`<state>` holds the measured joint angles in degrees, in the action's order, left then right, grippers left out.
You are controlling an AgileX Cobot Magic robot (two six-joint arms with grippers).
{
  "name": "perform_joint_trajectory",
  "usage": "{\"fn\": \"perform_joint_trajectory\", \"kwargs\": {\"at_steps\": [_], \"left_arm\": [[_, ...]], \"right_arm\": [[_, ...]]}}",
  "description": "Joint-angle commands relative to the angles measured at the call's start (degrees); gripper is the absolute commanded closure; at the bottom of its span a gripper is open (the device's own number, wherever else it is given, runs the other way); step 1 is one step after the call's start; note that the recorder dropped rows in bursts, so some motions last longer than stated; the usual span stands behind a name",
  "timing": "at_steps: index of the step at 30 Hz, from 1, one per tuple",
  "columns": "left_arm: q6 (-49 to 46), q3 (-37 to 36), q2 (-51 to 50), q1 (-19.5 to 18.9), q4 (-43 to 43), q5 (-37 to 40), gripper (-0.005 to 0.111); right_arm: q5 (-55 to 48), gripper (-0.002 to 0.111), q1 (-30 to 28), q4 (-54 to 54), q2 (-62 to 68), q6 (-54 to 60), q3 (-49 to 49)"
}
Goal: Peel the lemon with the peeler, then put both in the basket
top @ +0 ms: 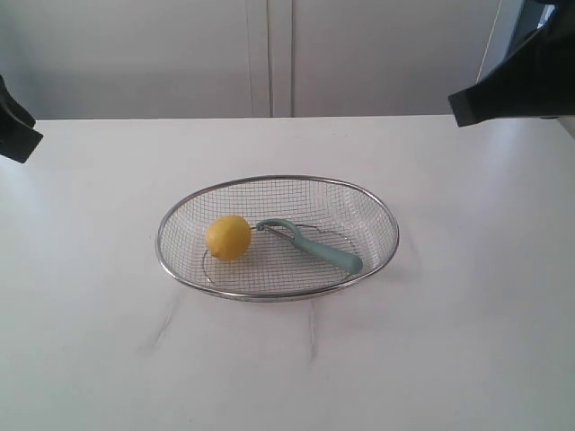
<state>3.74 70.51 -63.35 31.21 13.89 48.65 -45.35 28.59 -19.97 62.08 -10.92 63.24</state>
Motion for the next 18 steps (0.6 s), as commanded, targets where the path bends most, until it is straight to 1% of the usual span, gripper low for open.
{"fn": "perform_joint_trajectory", "kwargs": {"at_steps": [1,6,10,12,13,14,15,16,18], "left_arm": [[0.55,-0.34,0.65,-0.25,0.04,0.63,0.107],[0.55,-0.34,1.13,-0.25,0.53,0.63,0.107],[8.88,-0.47,6.28,-0.25,-7.61,0.76,0.107],[14.21,-0.86,9.96,-0.53,-10.64,-0.93,0.107],[16.15,-2.72,12.85,-1.98,-12.89,-5.09,0.107],[16.16,-3.99,14.0,-2.75,-13.89,-8.16,0.107],[15.87,-7.45,16.6,-4.8,-14.98,-13.94,0.107],[15.73,-11.58,18.69,-6.62,-15.08,-17.32,0.107],[15.73,-15.74,20.37,-8.19,-15.19,-19.89,0.107]], "right_arm": [[0.55,0.108,-0.12,-0.65,-0.46,-0.31,-0.45],[0.55,0.108,-0.12,-0.65,-0.46,-0.31,-0.45],[0.55,0.108,-0.12,-0.65,-0.46,-0.31,-0.45],[0.55,0.108,-0.12,-0.65,-0.46,-0.31,-0.45],[0.55,0.108,-0.12,-0.65,-0.46,-0.31,-0.45],[0.55,0.108,-0.12,-0.65,-0.46,-0.31,-0.45],[0.55,0.108,-0.12,-0.65,-0.46,-0.31,-0.45],[0.55,0.108,-0.12,-0.65,-0.46,-0.31,-0.45],[0.55,0.108,-0.12,-0.65,-0.46,-0.31,-0.45]]}}
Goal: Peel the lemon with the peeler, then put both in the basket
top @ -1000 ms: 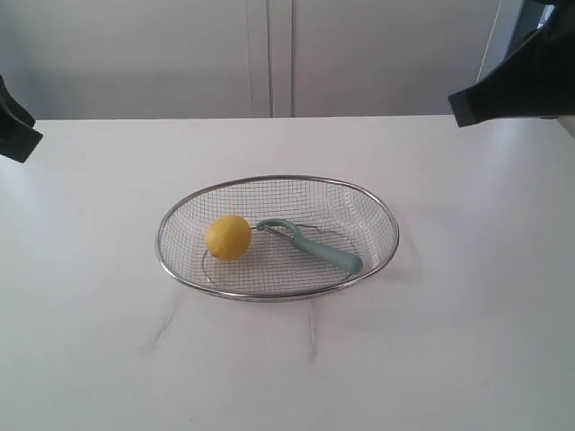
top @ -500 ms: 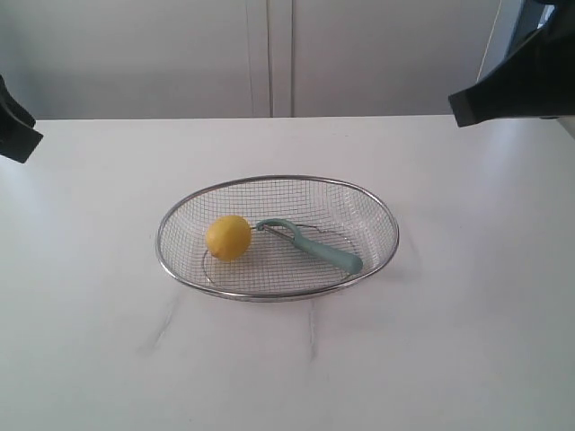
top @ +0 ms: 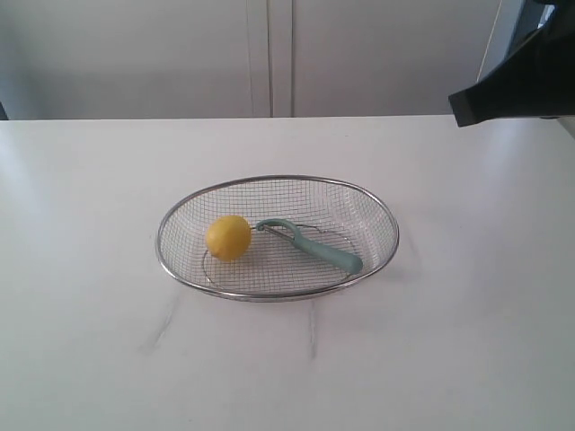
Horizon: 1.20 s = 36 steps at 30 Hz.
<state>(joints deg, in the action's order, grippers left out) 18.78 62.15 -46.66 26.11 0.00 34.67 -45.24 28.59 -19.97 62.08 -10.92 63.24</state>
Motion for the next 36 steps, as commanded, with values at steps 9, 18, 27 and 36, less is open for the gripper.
{"fn": "perform_joint_trajectory", "kwargs": {"at_steps": [9,18,27,36], "left_arm": [[0.69,-43.93,15.05,-12.19,-1.3,-36.57,0.107],[3.44,-62.15,35.02,-17.87,-1.44,-45.66,0.107],[3.9,-62.15,46.66,-24.83,-1.57,-34.02,0.107],[-2.12,-62.15,46.66,-25.39,-0.6,-21.36,0.107]], "right_arm": [[0.44,0.108,-0.12,-0.65,-0.46,-0.31,-0.45],[0.44,0.108,-0.12,-0.65,-0.46,-0.31,-0.45],[0.44,0.108,-0.12,-0.65,-0.46,-0.31,-0.45],[0.46,0.108,-0.12,-0.52,-0.68,-0.31,-0.45]]}}
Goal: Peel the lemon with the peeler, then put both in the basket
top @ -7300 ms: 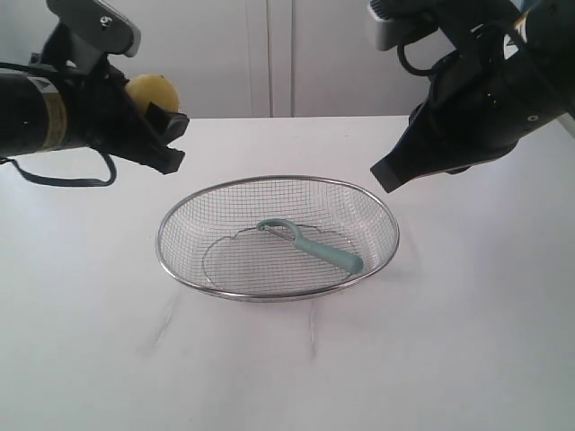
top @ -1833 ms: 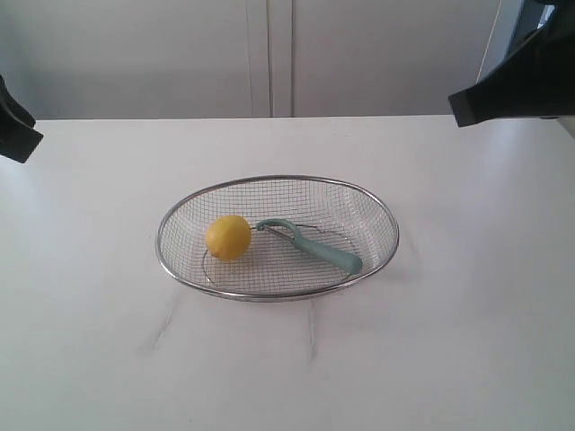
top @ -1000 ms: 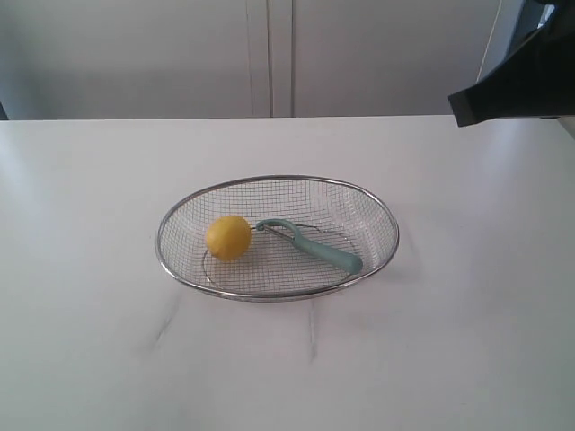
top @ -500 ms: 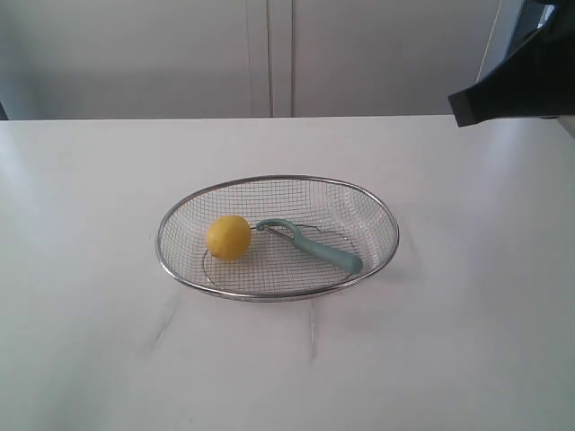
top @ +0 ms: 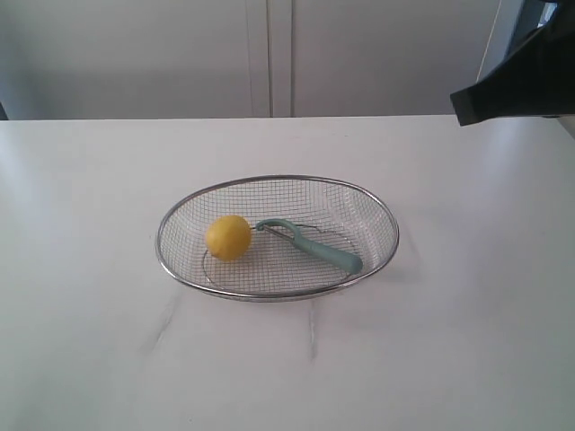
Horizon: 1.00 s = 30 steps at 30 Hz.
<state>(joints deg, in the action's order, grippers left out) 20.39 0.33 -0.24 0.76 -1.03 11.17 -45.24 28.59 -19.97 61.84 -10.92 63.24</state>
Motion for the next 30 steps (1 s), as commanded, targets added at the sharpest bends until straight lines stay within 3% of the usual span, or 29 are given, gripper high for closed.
{"fn": "perform_joint_trajectory", "kwargs": {"at_steps": [1,12,30], "left_arm": [[-6.15,-0.33,0.24,-0.05,0.42,2.15,0.107],[-17.93,-0.33,0.24,-0.05,-2.57,2.05,0.107],[-18.16,-0.33,0.24,-0.05,-2.53,0.95,0.107]], "right_arm": [[0.46,0.108,-0.12,-0.52,-0.44,-0.31,-0.45],[0.36,0.108,-0.12,-0.52,-0.42,-0.31,-0.45],[0.36,0.108,-0.12,-0.52,-0.42,-0.31,-0.45]]}}
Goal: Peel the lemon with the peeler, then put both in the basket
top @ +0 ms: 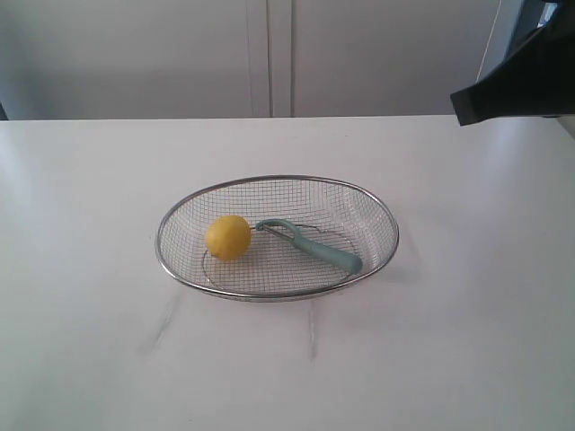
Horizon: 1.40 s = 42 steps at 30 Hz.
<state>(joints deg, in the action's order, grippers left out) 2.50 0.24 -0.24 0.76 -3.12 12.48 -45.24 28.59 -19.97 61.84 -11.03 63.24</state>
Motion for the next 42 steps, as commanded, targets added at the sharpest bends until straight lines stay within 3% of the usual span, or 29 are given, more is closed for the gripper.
{"fn": "perform_joint_trajectory", "kwargs": {"at_steps": [1,21,30,36,42], "left_arm": [[-0.27,-0.24,0.24,-0.05,-0.44,-0.37,0.107],[-0.27,-0.24,0.24,-0.05,-0.44,-0.48,0.107],[-0.27,-0.24,0.24,-0.05,-0.44,-0.48,0.107],[-0.27,-0.24,0.24,-0.05,-0.44,-0.48,0.107],[-0.27,-0.24,0.24,-0.05,-0.44,-0.48,0.107]], "right_arm": [[0.36,0.108,-0.12,-0.52,-0.42,-0.2,-0.45],[0.06,0.108,-0.12,-0.62,-0.7,-0.2,-0.45],[6.81,0.108,-0.84,-0.02,-12.57,-0.2,-1.03],[21.66,0.108,-10.88,4.7,-26.67,-0.67,-5.46],[22.69,0.108,-27.55,8.55,-41.56,-3.87,-9.48]]}}
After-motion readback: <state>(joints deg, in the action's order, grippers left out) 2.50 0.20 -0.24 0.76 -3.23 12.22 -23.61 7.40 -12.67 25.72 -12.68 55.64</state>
